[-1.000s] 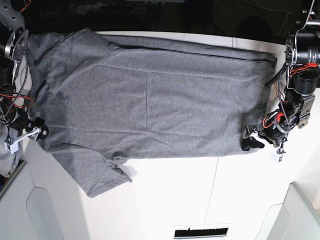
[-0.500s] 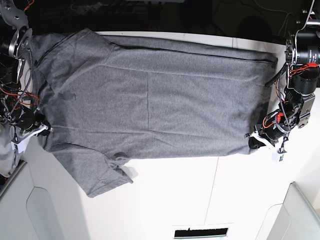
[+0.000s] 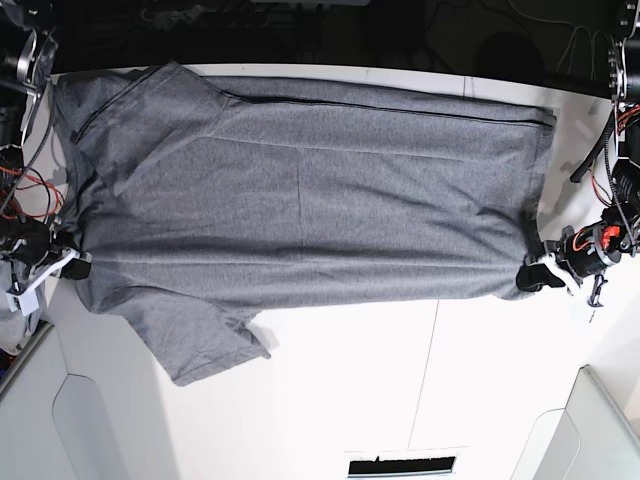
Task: Layout the t-shirt on the table in an organized manner, then fold the t-shirt properly
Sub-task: 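Grasp the hem edge with both grippers and fold it over the shirt, then drag the sleeve end with the right gripper toward the collar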
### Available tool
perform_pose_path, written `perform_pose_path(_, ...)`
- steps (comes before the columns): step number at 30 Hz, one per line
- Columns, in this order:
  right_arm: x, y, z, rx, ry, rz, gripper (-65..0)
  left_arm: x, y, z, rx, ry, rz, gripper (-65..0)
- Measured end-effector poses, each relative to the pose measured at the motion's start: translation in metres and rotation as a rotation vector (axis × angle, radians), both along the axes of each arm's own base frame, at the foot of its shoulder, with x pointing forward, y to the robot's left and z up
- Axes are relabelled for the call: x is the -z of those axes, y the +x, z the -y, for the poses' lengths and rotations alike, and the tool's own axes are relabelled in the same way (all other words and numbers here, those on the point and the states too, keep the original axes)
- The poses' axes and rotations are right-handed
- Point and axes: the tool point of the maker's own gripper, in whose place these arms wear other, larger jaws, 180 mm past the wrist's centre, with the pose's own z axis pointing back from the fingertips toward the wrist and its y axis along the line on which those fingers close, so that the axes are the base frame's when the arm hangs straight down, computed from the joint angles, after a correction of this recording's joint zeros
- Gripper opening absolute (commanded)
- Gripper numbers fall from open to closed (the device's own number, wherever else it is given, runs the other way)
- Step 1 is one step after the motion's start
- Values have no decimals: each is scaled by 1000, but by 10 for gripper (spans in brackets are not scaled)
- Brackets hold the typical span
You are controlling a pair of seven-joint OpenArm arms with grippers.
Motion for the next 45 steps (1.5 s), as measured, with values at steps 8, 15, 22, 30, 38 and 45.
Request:
perform_pose_path(8,7,-43,4,-23,-30,-3,-650,-14,-36,7,133,66,-5,-650)
perform_pose_path(15,31,-75,6,-9,-36,-85,-399,4,-55,16,145,54,-55,-650)
perform_pose_path(22,17,-66,19,73,14,-23,-264,2,-52,19,140,42,-33,-650)
perform_pose_path(30,-46,-5,36,186,93,210,-264,2,-52,19,141,45,-32,-650)
perform_pose_path(38,-4,38,-23,71,-73,125,-264,5,-55,18,143,49,-44,-650)
perform_pose_path(45,43,34,-29,93,-104,26,-264,7,-58,19,147,49,-60,-650)
